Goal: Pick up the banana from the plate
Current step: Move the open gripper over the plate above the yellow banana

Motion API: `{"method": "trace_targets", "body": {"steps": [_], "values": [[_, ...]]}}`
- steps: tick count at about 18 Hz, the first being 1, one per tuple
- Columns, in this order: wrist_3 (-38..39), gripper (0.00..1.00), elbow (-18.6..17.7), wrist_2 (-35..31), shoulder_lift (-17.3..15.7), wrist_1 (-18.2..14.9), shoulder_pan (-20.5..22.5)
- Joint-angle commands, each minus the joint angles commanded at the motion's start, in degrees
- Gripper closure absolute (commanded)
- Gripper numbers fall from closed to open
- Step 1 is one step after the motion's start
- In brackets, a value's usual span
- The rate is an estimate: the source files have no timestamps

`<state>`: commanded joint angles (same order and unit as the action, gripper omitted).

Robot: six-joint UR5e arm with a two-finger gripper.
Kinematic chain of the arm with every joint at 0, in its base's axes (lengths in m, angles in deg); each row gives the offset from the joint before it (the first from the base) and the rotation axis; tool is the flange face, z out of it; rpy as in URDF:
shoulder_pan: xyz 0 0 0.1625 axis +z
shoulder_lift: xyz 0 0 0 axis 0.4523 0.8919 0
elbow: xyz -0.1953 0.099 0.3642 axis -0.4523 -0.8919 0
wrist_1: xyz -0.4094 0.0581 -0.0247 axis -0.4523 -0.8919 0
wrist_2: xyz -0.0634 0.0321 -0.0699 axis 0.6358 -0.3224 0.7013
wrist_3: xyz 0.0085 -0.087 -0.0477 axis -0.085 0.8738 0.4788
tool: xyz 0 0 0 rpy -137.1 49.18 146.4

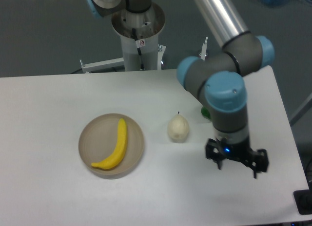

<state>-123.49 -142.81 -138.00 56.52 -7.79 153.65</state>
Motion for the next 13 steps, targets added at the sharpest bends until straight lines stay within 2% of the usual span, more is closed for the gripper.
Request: {"method": "trace_targets", "body": {"steps": [3,7,9,13], "values": [[6.4,0.0,-6.8,4.0,-2.7,0.3,-3.1],[8.5,0.0,-14.2,8.7,-4.8,0.3,-5.2],[8.7,0.0,-16.2,10.1,-5.7,0.4,-5.4],[8.7,0.0,-19.5,12.5,-5.6,1.4,-7.0]]}}
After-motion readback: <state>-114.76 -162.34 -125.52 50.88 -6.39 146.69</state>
